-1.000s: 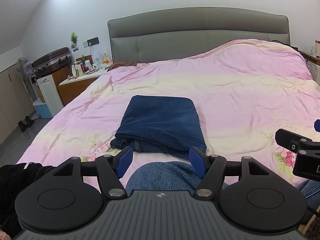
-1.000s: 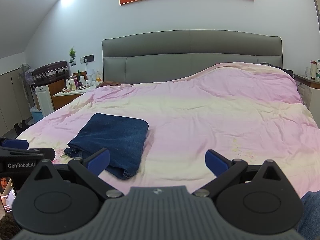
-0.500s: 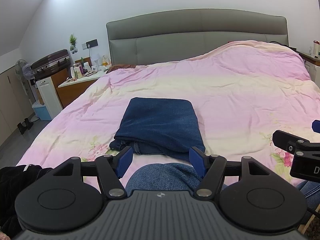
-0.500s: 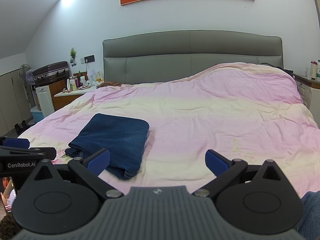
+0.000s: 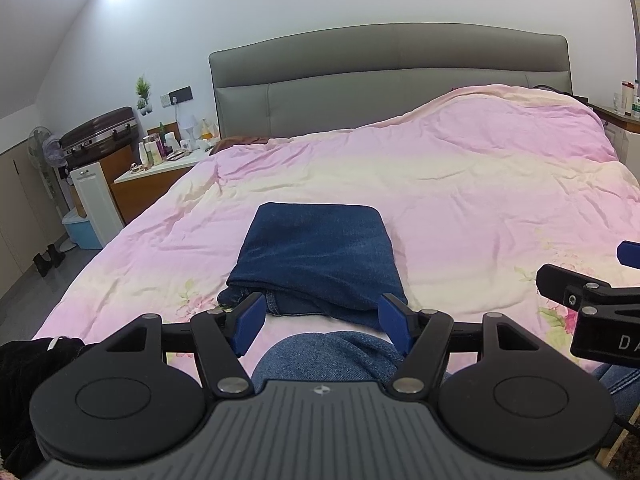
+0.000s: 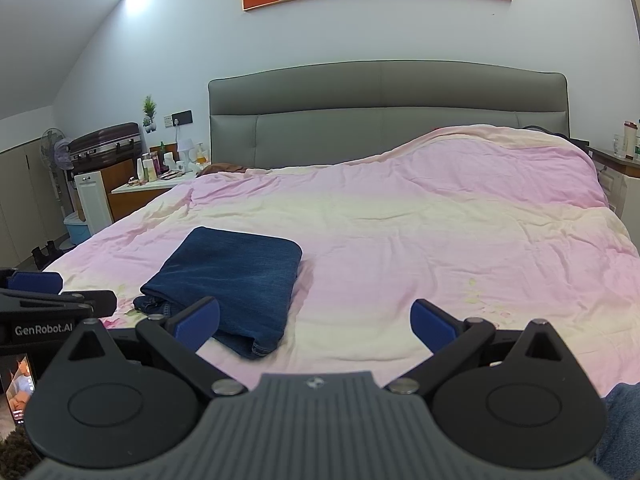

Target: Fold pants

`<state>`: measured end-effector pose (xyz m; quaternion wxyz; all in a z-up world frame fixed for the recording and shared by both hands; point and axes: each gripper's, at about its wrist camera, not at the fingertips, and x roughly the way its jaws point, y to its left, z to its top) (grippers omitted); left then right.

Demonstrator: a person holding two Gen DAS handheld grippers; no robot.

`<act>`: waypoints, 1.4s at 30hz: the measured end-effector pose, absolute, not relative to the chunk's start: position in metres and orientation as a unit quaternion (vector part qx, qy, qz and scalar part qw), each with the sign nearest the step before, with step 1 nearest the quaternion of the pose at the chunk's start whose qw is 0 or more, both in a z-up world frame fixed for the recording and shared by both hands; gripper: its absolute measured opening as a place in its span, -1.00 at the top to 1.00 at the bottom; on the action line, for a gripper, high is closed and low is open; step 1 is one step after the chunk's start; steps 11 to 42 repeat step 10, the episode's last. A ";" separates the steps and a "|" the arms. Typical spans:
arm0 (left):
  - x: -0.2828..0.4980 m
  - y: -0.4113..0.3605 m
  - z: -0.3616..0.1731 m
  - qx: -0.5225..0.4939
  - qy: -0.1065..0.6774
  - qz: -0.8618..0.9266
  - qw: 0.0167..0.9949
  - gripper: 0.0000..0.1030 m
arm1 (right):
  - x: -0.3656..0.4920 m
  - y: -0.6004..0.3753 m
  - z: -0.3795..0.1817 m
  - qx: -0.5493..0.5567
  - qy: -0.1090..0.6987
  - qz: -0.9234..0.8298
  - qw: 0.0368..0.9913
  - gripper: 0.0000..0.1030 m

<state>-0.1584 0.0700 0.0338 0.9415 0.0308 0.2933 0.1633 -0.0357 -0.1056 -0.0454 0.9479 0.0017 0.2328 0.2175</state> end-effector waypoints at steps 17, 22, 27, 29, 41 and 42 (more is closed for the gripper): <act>-0.159 0.067 0.036 0.033 0.287 0.162 0.944 -0.48 | -0.038 -0.108 -0.044 0.002 0.234 0.222 0.947 -0.90; -0.159 0.067 0.036 0.033 0.287 0.162 0.944 -0.48 | -0.038 -0.108 -0.044 0.002 0.234 0.222 0.947 -0.90; -0.159 0.067 0.036 0.033 0.287 0.162 0.944 -0.48 | -0.038 -0.108 -0.044 0.002 0.234 0.222 0.947 -0.90; -0.159 0.067 0.036 0.033 0.287 0.162 0.944 -0.48 | -0.038 -0.108 -0.044 0.002 0.234 0.222 0.947 -0.90; -0.159 0.067 0.036 0.033 0.287 0.162 0.944 -0.48 | -0.038 -0.108 -0.044 0.002 0.234 0.222 0.947 -0.90; -0.159 0.067 0.036 0.033 0.287 0.162 0.944 -0.48 | -0.038 -0.108 -0.044 0.002 0.234 0.222 0.947 -0.90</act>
